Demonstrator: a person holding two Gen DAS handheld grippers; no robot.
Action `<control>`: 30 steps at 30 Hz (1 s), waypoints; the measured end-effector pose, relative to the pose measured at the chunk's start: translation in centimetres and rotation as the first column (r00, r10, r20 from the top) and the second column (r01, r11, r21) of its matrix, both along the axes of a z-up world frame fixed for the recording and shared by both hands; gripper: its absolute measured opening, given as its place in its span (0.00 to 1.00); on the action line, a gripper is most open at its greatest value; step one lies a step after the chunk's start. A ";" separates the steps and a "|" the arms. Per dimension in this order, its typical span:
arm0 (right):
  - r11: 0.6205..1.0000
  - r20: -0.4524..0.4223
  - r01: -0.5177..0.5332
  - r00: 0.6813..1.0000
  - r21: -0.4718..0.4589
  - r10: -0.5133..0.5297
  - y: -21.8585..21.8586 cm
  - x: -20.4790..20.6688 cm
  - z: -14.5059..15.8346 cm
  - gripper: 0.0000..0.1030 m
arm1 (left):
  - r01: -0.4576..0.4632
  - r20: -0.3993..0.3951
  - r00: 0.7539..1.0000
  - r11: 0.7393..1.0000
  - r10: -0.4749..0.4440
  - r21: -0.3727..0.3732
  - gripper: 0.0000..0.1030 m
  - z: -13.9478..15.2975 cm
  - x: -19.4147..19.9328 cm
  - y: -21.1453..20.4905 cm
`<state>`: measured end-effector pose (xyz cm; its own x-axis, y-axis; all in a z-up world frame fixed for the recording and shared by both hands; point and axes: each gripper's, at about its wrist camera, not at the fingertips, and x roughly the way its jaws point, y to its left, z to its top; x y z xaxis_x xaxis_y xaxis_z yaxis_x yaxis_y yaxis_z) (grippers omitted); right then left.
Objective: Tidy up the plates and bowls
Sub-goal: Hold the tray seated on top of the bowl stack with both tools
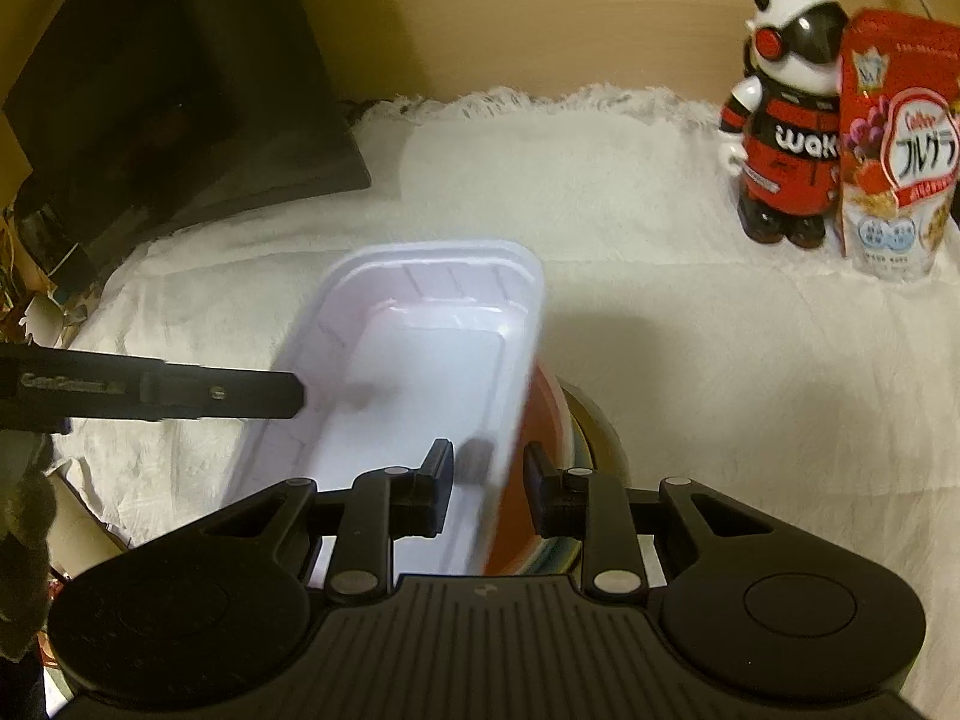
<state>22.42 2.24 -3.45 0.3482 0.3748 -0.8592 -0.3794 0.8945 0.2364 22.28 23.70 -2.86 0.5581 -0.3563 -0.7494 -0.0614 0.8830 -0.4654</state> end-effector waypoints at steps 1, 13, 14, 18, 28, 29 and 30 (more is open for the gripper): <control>1.000 0.012 -0.003 1.000 -0.008 0.003 0.2 0.0 0.1 0.24 | 0.000 -0.003 1.000 1.000 0.000 -0.001 0.17 -0.1 0.1 0.0; 0.999 0.004 0.017 1.000 -0.031 -0.017 0.3 0.2 -0.3 0.24 | 0.015 -0.012 1.000 1.000 -0.015 -0.021 0.17 -0.6 0.4 0.1; 0.999 0.004 0.020 1.000 -0.033 -0.020 0.3 0.2 -0.3 0.24 | 0.011 -0.013 1.000 1.000 -0.011 -0.022 0.17 -0.6 0.3 0.2; 0.999 0.010 0.033 0.999 -0.035 -0.032 0.3 0.2 -0.2 0.24 | -0.005 -0.003 1.000 1.000 0.005 -0.026 0.17 -0.2 -0.3 1.1; 0.998 0.008 0.048 0.999 -0.043 -0.048 -0.1 0.1 -0.2 0.24 | -0.007 -0.012 1.000 0.997 0.006 -0.070 0.17 -0.6 -0.5 1.7; 0.998 0.008 0.049 0.999 -0.046 -0.048 -0.1 0.1 -0.3 0.24 | 0.001 -0.013 1.000 0.997 -0.002 -0.075 0.17 -0.7 -0.4 1.5; 0.998 0.008 0.050 0.999 -0.049 -0.050 -0.1 0.1 -0.4 0.24 | 0.007 -0.012 1.000 0.997 -0.008 -0.079 0.17 -0.8 -0.4 1.3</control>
<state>22.55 2.18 -3.81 0.3714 0.3142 -0.8737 -0.3354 0.9229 0.1893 21.90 25.03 -3.63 0.5459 -0.4182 -0.7260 -0.0616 0.8441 -0.5326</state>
